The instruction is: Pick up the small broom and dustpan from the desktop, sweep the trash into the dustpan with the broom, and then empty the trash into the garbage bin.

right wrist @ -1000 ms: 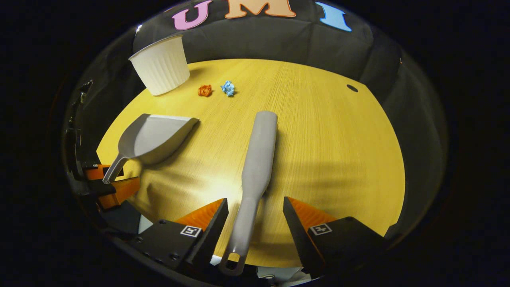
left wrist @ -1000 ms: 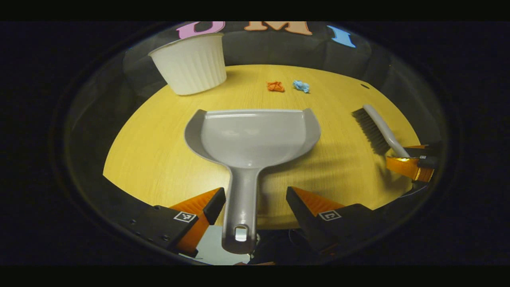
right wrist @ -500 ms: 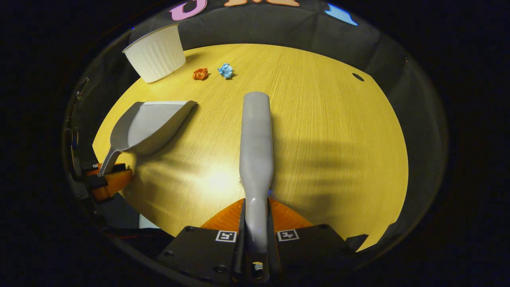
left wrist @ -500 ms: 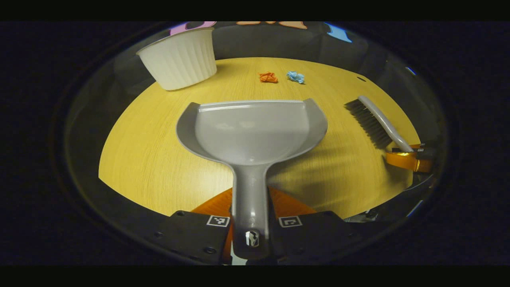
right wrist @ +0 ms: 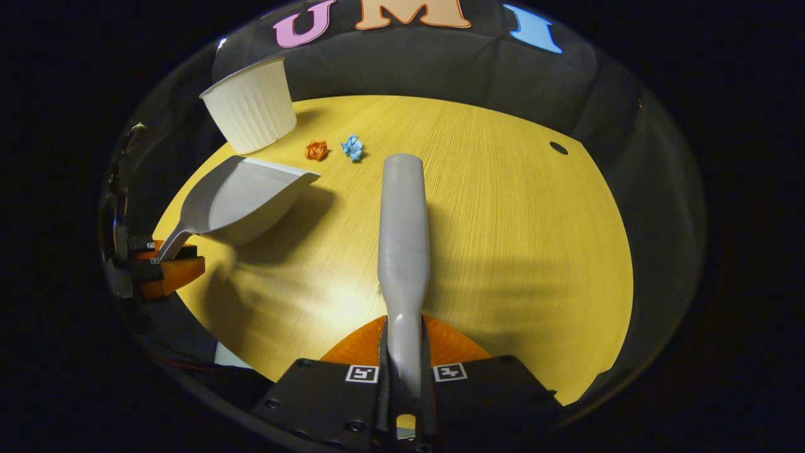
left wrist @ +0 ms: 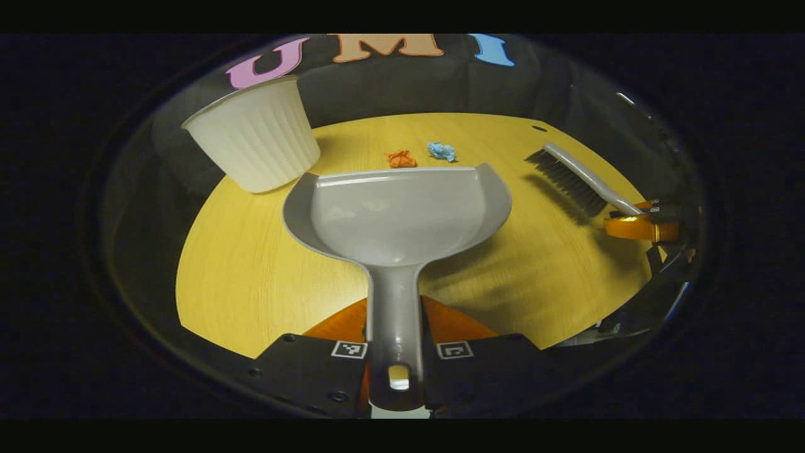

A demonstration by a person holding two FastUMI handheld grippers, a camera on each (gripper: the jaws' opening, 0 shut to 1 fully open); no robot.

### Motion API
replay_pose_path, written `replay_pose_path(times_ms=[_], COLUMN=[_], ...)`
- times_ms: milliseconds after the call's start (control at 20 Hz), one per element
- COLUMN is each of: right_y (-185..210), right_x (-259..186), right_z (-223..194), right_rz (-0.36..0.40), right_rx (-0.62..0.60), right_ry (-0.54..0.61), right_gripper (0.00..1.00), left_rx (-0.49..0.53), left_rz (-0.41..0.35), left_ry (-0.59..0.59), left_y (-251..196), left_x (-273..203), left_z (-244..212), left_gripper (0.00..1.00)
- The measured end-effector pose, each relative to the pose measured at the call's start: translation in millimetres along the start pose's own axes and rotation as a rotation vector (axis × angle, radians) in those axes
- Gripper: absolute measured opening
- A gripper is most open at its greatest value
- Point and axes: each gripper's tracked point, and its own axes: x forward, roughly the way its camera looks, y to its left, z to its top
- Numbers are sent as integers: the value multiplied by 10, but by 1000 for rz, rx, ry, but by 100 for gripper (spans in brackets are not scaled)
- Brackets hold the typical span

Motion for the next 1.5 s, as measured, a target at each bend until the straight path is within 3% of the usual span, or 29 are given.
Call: replay_pose_path(times_ms=[200, 400, 600, 700, 750, 1000, 1150, 1300, 1350, 1500], right_y=[-152, -320, -148, -84, -60, 129, 422, 775, 882, 1063], right_x=[151, 581, 1028, 1228, 1315, 1603, 1529, 1323, 1243, 1016], right_z=[518, 1264, 1817, 1923, 1948, 1920, 1901, 1869, 1825, 1867], right_rz=[-11, -47, -18, -11, -11, 44, 127, 257, 312, 449], right_rx=[-33, -156, -242, -316, -361, -532, -681, -810, -837, -861], right_ry=[-56, -91, -83, -55, -30, 94, 147, 176, 191, 226], right_gripper=[16, 16, 16, 11, 16, 16, 16, 16, 12, 15], left_rx=[51, 85, 121, 125, 121, 142, 161, 169, 171, 184], left_rz=[-11, -21, -52, -80, -89, -113, -124, -132, -136, -138], left_ry=[7, 44, 64, 86, 92, 119, 120, 125, 122, 115], left_y=[36, 57, 57, 48, 48, 71, 71, 72, 37, 45], left_x=[90, 181, 292, 370, 410, 443, 435, 425, 416, 438], left_z=[87, 36, 8, -22, -43, -88, -48, -23, -9, -3], left_gripper=[25, 27, 25, 25, 25, 25, 27, 26, 26, 27])
